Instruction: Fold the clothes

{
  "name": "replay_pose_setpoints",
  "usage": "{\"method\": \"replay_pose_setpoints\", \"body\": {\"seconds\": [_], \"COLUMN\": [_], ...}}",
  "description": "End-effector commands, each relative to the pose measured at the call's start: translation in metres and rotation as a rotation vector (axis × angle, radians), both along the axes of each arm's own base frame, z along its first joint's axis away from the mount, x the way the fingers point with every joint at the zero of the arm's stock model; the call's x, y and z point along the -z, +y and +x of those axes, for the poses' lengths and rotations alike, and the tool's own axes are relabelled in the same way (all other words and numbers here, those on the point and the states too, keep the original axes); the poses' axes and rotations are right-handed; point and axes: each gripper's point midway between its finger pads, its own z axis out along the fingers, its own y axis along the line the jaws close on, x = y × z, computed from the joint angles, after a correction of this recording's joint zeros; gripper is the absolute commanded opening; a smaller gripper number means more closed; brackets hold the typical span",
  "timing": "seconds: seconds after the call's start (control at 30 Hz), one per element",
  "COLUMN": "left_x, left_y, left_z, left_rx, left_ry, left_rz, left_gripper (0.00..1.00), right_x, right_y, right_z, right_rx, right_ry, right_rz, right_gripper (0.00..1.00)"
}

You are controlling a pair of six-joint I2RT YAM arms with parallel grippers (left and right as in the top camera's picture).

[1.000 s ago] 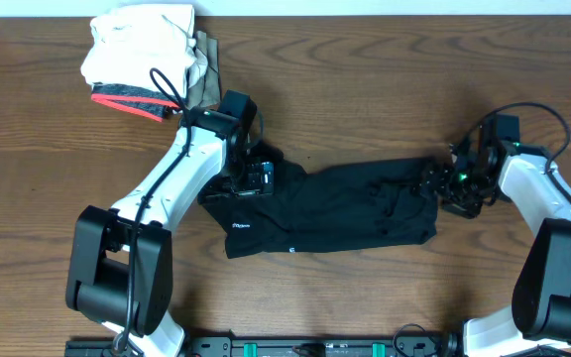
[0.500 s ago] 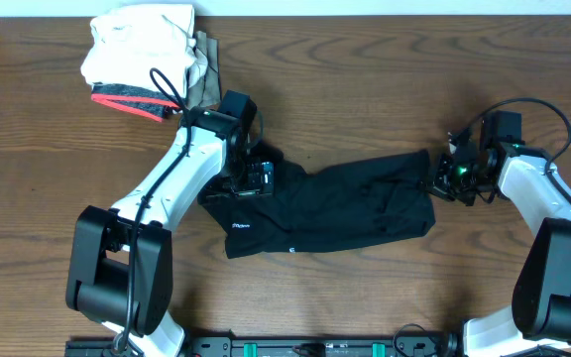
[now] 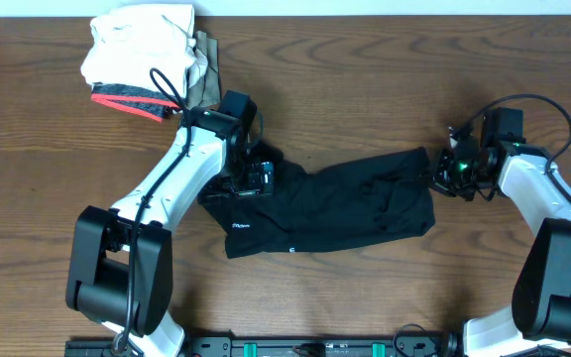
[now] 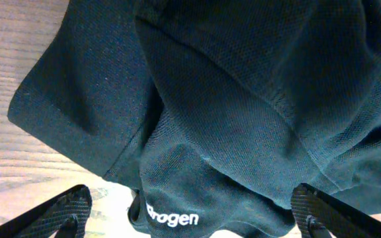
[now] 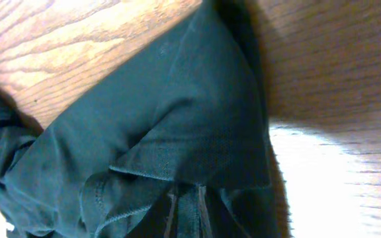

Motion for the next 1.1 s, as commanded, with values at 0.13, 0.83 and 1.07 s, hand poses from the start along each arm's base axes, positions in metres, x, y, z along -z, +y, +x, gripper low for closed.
{"method": "replay_pose_setpoints", "body": {"seconds": [0.13,0.83,1.07], "left_x": [0.003,0.003,0.003], "left_y": [0.002,0.001,0.001], "left_z": [-0.003,-0.002,-0.003], "left_rx": [-0.009,-0.01,-0.01], "left_ry": [0.013,0.009,0.011], "left_rz": [0.006,0.005,0.006], "left_gripper": [0.98,0.98,0.98], "right_x": [-0.006,-0.013,-0.009], "right_y": [-0.007,0.08,0.077], "right_z": [0.008,0.012,0.014], "right_rx": [0.014,-0.138,-0.141], "right_ry": [-0.025,-0.073,-0.084], "right_rz": [-0.03,0.006,-0.074], "right_gripper": [0.04,0.01,0.03]}}
